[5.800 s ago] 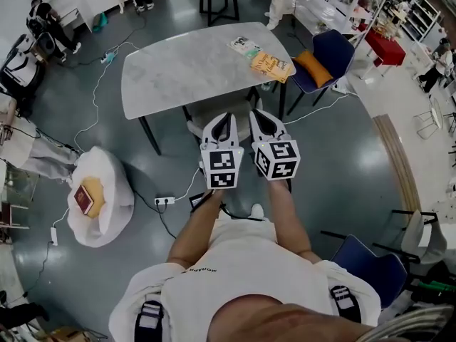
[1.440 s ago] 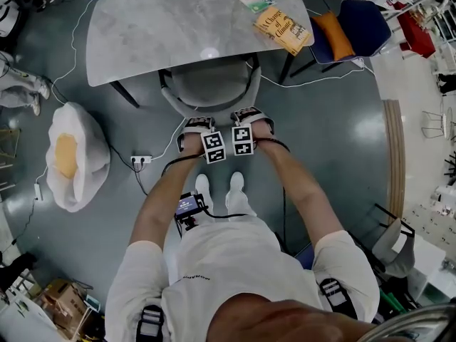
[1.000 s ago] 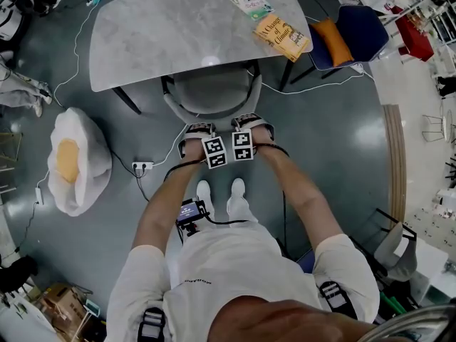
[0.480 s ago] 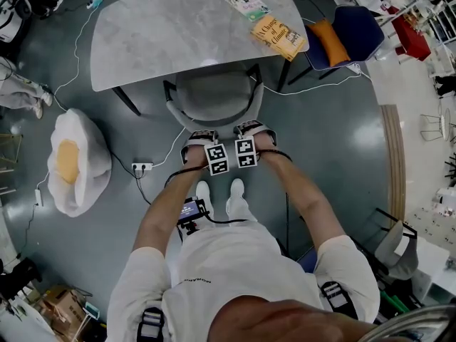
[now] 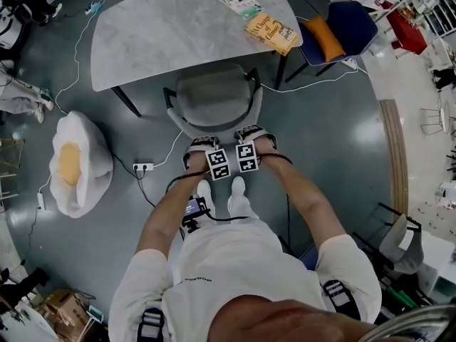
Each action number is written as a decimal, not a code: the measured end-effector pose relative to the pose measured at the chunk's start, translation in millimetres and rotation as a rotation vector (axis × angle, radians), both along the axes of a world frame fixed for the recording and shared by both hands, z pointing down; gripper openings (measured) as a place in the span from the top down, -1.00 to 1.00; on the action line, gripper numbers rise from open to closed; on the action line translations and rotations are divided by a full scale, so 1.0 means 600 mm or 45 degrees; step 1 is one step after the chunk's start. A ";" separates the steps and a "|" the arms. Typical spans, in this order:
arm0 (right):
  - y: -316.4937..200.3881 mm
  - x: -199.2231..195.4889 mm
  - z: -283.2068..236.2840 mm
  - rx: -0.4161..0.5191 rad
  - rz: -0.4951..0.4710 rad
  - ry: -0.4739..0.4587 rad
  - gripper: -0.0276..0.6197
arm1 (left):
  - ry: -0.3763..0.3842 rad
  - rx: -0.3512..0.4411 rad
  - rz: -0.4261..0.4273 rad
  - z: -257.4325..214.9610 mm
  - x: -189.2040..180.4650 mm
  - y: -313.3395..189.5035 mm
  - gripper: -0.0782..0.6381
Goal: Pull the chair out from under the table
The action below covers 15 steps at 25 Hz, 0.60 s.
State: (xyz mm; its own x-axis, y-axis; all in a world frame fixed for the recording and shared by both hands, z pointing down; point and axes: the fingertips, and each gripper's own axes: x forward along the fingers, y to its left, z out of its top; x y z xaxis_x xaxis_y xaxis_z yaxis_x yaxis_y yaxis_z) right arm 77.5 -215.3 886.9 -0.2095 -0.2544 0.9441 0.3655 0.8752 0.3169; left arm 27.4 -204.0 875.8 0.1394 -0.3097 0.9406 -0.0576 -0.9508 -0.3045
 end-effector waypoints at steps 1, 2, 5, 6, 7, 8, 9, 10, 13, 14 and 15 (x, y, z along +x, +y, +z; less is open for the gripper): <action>0.007 0.001 0.000 0.001 -0.001 0.001 0.67 | -0.001 0.000 -0.001 0.000 0.001 0.007 0.58; 0.014 0.002 -0.001 0.002 -0.002 0.003 0.67 | -0.002 0.000 -0.003 -0.001 0.002 0.014 0.58; 0.033 0.005 -0.001 -0.002 -0.003 0.007 0.66 | 0.000 0.000 -0.010 -0.002 0.005 0.032 0.58; 0.039 0.006 -0.002 -0.004 -0.002 0.006 0.66 | 0.000 -0.001 -0.012 -0.002 0.006 0.038 0.58; 0.044 0.007 -0.002 -0.005 -0.001 0.006 0.66 | -0.001 -0.003 -0.012 -0.001 0.006 0.043 0.58; 0.049 0.007 -0.001 -0.006 0.000 0.005 0.66 | -0.001 -0.004 -0.012 -0.001 0.007 0.047 0.58; 0.055 0.008 -0.001 -0.007 0.001 0.005 0.66 | -0.001 -0.005 -0.013 -0.001 0.007 0.052 0.58; 0.061 0.008 -0.001 -0.008 0.002 0.005 0.66 | -0.001 -0.006 -0.014 -0.001 0.008 0.058 0.58; 0.083 0.009 -0.001 -0.011 0.012 0.007 0.66 | 0.001 -0.012 -0.016 -0.001 0.008 0.081 0.58; 0.090 0.010 -0.001 -0.012 0.014 0.008 0.66 | 0.003 -0.013 -0.014 -0.001 0.009 0.087 0.58; 0.095 0.011 -0.001 -0.013 0.015 0.011 0.66 | 0.007 -0.014 -0.013 -0.001 0.009 0.093 0.58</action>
State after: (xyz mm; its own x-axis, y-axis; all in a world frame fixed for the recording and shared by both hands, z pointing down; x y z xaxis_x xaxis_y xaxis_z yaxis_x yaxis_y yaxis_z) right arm 83.9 -158.1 886.6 -0.1988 -0.2470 0.9484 0.3581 0.8825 0.3049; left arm 33.0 -148.5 875.1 0.1418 -0.3007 0.9431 -0.0690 -0.9534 -0.2936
